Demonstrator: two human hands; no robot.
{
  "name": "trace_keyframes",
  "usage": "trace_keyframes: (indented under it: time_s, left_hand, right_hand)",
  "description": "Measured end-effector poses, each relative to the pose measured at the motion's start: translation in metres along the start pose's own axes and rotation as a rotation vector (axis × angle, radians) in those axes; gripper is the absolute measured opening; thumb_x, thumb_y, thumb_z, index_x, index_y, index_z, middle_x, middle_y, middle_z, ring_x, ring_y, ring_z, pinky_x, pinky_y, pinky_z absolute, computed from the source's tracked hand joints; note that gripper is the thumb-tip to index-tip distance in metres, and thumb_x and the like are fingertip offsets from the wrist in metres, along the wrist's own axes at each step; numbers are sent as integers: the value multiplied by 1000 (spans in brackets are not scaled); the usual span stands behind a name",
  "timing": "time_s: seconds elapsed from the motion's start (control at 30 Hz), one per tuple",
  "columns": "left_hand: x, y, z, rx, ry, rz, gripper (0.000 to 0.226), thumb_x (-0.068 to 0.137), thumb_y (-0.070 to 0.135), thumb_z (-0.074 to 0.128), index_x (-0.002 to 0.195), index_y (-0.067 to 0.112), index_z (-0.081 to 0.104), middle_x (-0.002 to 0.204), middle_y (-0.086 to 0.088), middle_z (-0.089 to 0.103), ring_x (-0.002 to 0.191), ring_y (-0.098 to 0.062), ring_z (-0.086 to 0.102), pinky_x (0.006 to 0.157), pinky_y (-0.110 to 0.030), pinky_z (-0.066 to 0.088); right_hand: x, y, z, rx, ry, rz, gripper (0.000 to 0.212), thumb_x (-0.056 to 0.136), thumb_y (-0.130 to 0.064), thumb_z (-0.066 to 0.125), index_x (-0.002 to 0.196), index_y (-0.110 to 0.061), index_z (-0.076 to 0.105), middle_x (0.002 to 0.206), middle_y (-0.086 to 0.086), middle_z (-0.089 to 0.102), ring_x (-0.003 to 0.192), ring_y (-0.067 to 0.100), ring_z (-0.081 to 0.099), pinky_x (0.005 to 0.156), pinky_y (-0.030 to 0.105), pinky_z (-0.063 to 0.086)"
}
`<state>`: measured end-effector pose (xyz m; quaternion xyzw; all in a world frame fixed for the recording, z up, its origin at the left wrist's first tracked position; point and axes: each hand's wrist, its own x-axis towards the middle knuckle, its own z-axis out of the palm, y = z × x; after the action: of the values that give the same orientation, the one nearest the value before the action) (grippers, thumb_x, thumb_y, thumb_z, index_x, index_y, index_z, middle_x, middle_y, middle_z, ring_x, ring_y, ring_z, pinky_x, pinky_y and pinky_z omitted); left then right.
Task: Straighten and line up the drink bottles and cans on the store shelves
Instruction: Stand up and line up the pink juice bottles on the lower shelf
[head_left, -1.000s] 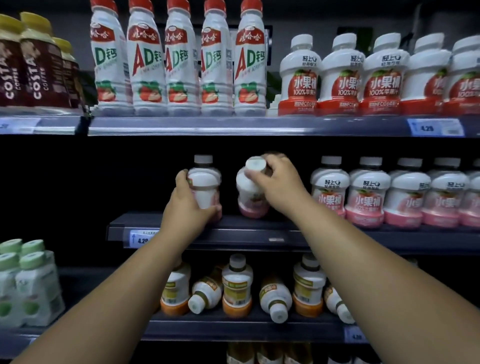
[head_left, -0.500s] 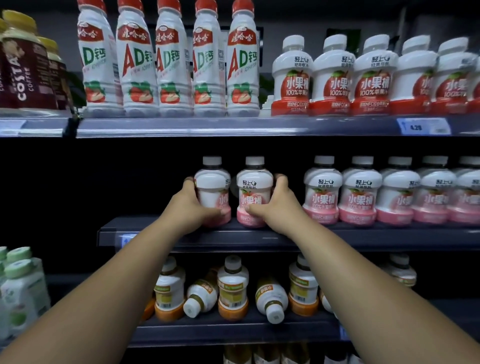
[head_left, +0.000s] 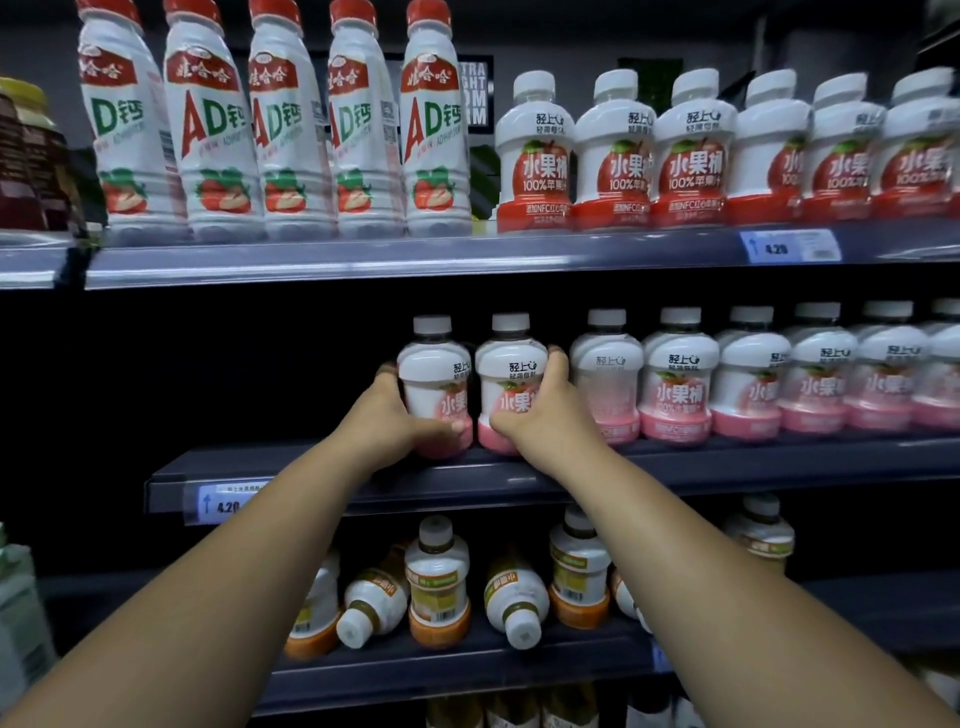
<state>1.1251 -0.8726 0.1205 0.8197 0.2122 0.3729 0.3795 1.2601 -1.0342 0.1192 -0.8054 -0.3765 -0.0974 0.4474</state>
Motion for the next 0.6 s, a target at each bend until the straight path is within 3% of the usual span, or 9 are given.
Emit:
trace_keyframes:
  time_s: [0.07,0.13,0.2,0.33,0.47,0.6]
  left_hand:
    - [0,1,1,0,42,-18,82,44,36,95,110,21,48,97,9,68,85,-3,67,64,-13,52]
    - [2,2,0,-48,11,-64,76,48,22,90,109,17,47,92,-2,72,78,-14,72,59,-23,57]
    - [2,5,1,-94,-59,-82,80,46,21,86,116,11,49,95,-9,74,81,-20,73,66,-35,61]
    - [3,10,6,-81,-149,-58,94,38,31,95,120,4,58,104,-11,74,97,-25,71,85,-41,58]
    - [7,12,12,-37,-114,-54,73,53,11,94,114,11,56,98,-4,73,88,-16,72,70,-29,59]
    - [5,9,18,-54,-129,-37,72,49,20,88,112,19,53,103,-4,72,93,-19,71,80,-42,60]
  right_hand:
    - [-3,-2,0,-93,4,-29,111,69,-52,78,148,-16,10,133,12,52,113,34,55,87,41,49]
    - [-8,-3,2,-165,42,-54,117,70,-57,78,151,-12,6,138,15,47,117,35,54,86,41,48]
    - [-13,-2,3,-213,97,-83,118,74,-56,76,153,-12,1,142,17,40,117,36,53,83,40,48]
    - [-24,4,3,-198,202,-153,114,81,-48,74,155,-15,-7,142,18,38,116,34,51,86,40,48]
    - [-36,9,3,-137,293,-209,106,85,-39,73,156,-17,-3,143,15,42,125,31,46,99,40,43]
    - [-44,23,2,-186,357,-259,93,85,-40,71,155,-17,14,149,11,42,134,30,38,112,44,32]
